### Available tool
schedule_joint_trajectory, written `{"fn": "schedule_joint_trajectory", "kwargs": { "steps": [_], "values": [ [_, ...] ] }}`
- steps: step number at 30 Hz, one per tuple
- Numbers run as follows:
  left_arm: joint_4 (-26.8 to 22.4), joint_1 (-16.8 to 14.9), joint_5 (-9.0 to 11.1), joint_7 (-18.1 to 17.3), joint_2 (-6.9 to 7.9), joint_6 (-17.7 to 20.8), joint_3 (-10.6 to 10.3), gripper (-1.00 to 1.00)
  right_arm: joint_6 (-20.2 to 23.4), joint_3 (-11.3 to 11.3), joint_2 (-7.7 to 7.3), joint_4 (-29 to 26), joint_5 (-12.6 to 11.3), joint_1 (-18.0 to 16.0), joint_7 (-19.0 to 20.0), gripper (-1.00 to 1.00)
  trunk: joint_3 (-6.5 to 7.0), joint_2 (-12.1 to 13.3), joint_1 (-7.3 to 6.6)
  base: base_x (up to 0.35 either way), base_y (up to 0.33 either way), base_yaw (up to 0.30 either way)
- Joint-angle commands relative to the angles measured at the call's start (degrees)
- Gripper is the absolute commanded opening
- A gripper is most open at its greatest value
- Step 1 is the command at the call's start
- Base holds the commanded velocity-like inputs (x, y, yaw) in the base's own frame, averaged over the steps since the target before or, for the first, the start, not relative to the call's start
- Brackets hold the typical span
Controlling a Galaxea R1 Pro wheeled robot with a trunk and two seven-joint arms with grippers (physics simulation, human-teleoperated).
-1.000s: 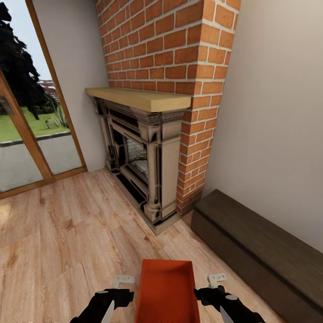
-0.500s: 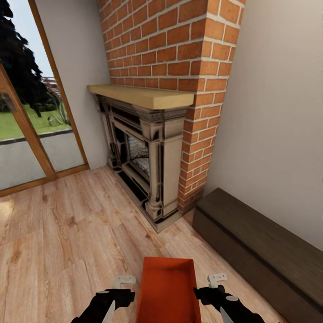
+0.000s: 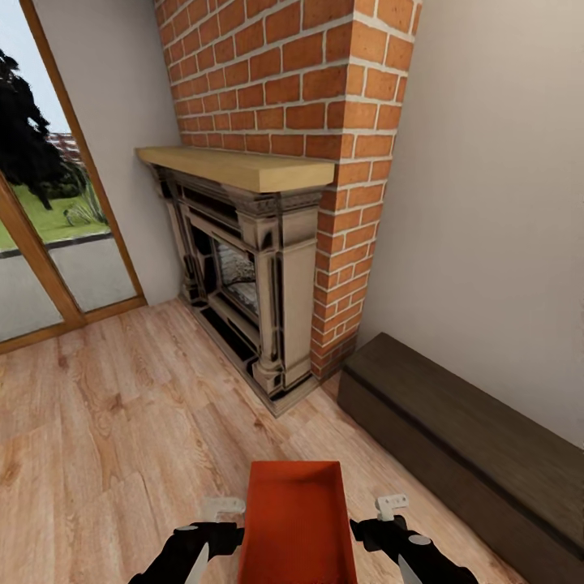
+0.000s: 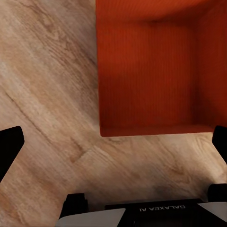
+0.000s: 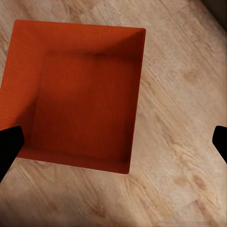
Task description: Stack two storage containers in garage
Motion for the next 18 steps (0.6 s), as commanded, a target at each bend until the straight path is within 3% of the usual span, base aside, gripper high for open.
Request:
{"fn": "schedule_joint_trajectory", "kwargs": {
  "steps": [1,18],
  "values": [
    [-0.11,-0.01,-0.23,0.05,-0.03,0.32,0.07,1.00,-0.15,0.14,-0.02,0.03,0.24,-0.05,0.01,1.00,-0.08,-0.04,0.00,0.000,0.000,-0.029],
    [-0.11,-0.01,-0.23,0.05,0.05,0.32,0.07,1.00,-0.17,0.14,-0.02,0.03,0.24,-0.03,-0.01,1.00,-1.12,-0.04,0.00,0.000,0.000,-0.004]
  ]
}}
